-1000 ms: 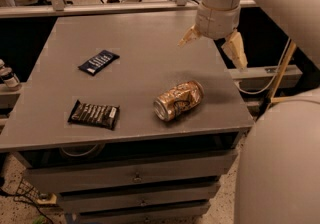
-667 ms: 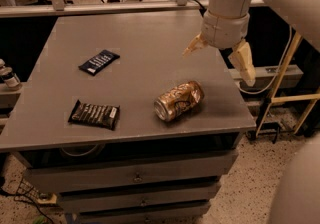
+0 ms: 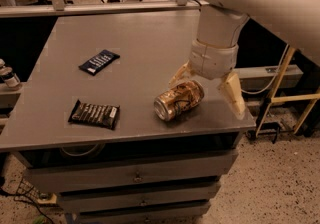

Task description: Place orange can upright

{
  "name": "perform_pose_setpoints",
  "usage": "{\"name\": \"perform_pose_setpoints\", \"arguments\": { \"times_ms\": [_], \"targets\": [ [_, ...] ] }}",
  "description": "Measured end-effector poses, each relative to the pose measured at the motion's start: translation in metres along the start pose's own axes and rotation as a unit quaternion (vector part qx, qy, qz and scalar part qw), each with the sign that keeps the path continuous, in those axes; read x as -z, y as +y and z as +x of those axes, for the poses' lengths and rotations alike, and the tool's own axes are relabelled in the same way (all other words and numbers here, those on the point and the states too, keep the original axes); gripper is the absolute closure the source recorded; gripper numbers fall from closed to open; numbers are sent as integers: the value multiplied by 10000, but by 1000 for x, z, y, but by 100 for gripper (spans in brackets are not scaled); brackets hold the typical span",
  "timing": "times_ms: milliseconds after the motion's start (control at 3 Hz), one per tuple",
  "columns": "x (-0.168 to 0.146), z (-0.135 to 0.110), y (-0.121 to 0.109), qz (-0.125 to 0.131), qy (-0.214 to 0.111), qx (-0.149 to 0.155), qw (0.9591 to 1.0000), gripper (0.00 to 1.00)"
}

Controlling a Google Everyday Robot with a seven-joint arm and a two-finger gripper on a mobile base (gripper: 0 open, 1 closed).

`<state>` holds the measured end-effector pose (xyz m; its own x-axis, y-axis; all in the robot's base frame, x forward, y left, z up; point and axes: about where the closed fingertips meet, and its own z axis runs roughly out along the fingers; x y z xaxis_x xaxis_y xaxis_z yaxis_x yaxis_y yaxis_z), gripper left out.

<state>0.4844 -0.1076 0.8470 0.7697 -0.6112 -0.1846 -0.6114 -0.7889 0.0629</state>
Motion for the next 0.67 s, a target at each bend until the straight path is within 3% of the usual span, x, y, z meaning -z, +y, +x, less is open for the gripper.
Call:
{"name": "perform_pose_setpoints", "arguments": {
  "times_ms": [333,667],
  "targets": [
    [-17,-33,-9,-47,-348,249,9991,2],
    [-24,-47,-21,-15,-518,464,9976,31]
  ]
}}
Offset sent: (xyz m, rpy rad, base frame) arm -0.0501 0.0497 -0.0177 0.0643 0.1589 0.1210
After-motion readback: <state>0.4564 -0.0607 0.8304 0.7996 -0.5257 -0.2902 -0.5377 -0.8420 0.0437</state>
